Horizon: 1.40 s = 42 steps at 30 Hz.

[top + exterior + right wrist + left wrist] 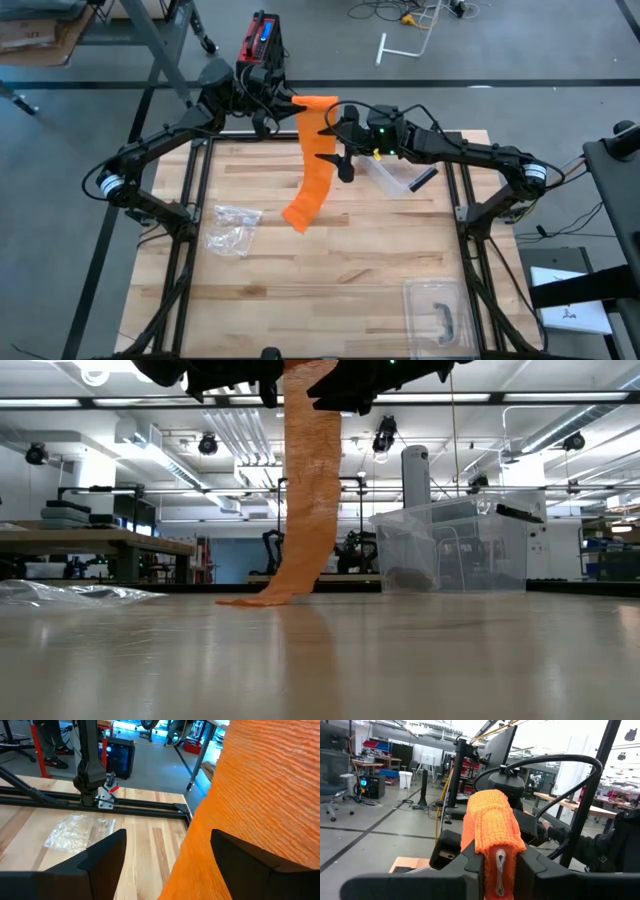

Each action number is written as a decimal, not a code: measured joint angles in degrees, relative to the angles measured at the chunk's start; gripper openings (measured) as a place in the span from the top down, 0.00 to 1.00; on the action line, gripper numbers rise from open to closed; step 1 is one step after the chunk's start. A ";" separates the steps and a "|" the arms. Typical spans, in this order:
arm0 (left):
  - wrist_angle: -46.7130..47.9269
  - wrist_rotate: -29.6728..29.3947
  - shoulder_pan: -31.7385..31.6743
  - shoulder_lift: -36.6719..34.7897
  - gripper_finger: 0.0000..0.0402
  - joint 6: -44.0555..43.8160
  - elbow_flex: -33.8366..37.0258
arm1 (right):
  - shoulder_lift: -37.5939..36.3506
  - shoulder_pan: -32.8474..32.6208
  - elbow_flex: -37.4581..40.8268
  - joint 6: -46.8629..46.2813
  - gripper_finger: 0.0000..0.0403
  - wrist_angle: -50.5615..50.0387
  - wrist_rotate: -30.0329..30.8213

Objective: Roll bandage
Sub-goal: Roll the orange bandage on the table

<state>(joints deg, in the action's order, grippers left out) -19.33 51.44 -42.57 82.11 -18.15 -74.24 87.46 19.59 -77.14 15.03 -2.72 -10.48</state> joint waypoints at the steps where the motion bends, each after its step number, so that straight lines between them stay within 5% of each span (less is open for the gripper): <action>1: 0.00 -0.02 0.00 0.00 0.88 0.02 0.00 | 0.00 -0.09 0.00 0.00 0.30 0.00 0.00; 34: -0.77 0.04 0.00 -0.06 0.88 1.48 0.00 | 0.28 -0.21 0.02 -0.02 0.23 0.00 0.00; 42: -1.10 4.81 0.00 -0.72 0.88 4.28 0.00 | 0.31 -0.21 0.02 -0.02 0.25 -0.01 0.00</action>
<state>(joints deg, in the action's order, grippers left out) -20.43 56.24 -42.57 81.38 -13.87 -74.24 87.77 19.38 -77.12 15.00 -2.73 -10.48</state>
